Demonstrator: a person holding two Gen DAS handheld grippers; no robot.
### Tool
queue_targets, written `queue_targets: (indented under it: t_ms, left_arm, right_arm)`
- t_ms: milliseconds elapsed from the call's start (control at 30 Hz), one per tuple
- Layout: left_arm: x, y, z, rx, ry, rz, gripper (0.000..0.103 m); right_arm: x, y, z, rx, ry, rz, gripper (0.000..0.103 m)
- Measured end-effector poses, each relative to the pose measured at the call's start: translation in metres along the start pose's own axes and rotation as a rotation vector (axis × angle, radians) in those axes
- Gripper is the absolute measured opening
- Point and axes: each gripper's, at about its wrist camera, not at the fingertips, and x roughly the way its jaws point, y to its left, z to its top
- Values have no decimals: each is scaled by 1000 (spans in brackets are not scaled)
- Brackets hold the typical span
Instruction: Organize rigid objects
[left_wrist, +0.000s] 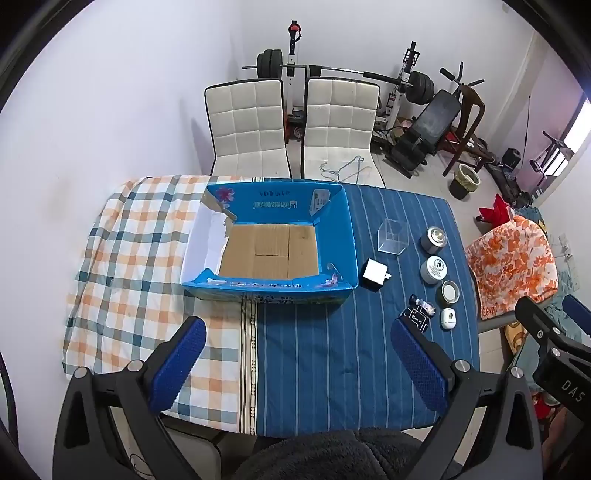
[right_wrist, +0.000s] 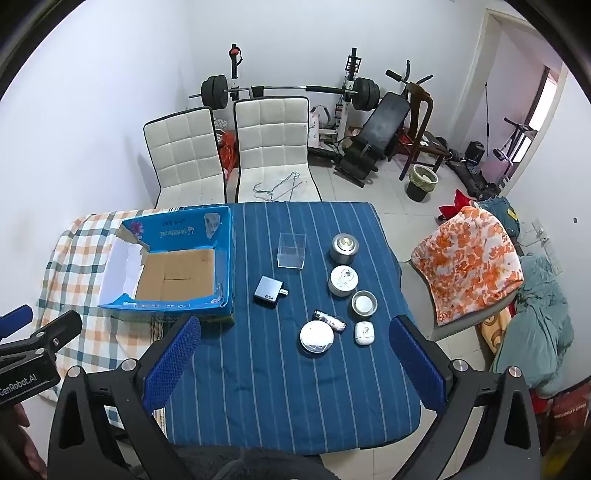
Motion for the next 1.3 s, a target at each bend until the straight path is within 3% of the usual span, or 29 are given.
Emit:
queue_targets:
  t_ms: [33,633,1300]
  left_arm:
    - [0,1,0,-7,-11,-16,103]
    - [-9,-1,3,-11,-19,-5,103]
    - [0,15,12,-16,-22,2,103]
  right_arm:
    - [-2,1,-2,-5,-28,-6,103]
    - [-4,-8,1,13,-17,0,103]
    - [9,17,11,7,-26,-9,103]
